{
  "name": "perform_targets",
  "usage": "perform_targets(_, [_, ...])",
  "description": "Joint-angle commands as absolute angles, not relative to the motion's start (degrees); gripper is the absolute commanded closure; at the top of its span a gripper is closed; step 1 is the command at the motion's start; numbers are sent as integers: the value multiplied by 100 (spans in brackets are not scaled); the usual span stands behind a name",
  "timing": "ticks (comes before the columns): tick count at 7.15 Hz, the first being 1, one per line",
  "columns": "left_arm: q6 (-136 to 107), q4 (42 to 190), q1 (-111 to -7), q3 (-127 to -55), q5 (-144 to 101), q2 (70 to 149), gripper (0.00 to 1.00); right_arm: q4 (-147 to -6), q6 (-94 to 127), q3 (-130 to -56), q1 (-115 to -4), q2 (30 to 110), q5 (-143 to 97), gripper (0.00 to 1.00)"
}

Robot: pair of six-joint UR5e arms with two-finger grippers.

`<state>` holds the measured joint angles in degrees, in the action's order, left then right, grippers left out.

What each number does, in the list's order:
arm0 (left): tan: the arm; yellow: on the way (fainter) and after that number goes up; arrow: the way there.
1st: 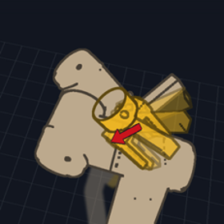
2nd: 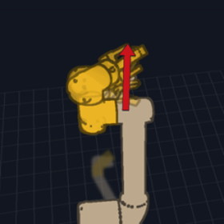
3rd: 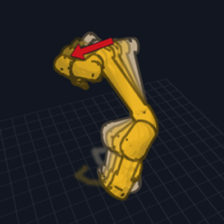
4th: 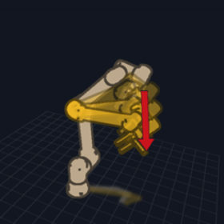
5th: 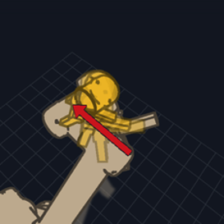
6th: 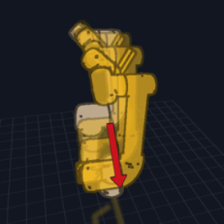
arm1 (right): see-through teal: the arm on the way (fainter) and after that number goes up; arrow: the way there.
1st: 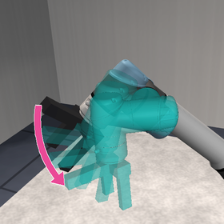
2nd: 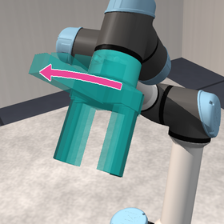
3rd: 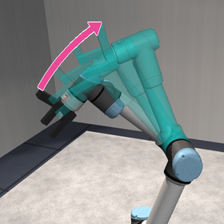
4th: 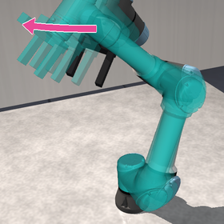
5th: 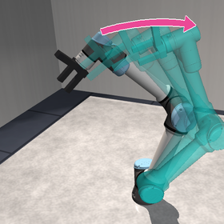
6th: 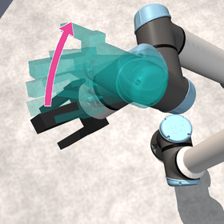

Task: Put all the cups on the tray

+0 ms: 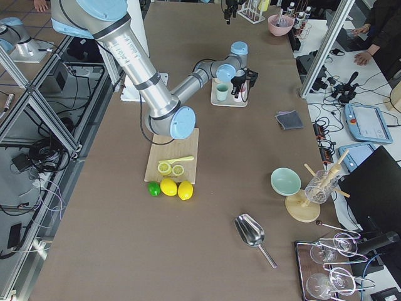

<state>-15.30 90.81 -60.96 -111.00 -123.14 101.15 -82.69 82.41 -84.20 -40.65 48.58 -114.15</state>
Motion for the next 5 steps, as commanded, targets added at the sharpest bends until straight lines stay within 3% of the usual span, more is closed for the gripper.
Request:
perform_targets(1, [-1801,9376,-6091,-11083,-12322,10055,2,-8288,8288,-8201,-3973,4659,-11373,57])
perform_targets(2, [-1802,9387,-6091,-11066,-12322,10055,2,-8297,8236,-8122,-3964,4571,-11034,1])
perform_targets(5, [-1802,9326,-6134,-11057,-12322,10037,2,-8445,7886,-8217,-4532,4535,-11553,0])
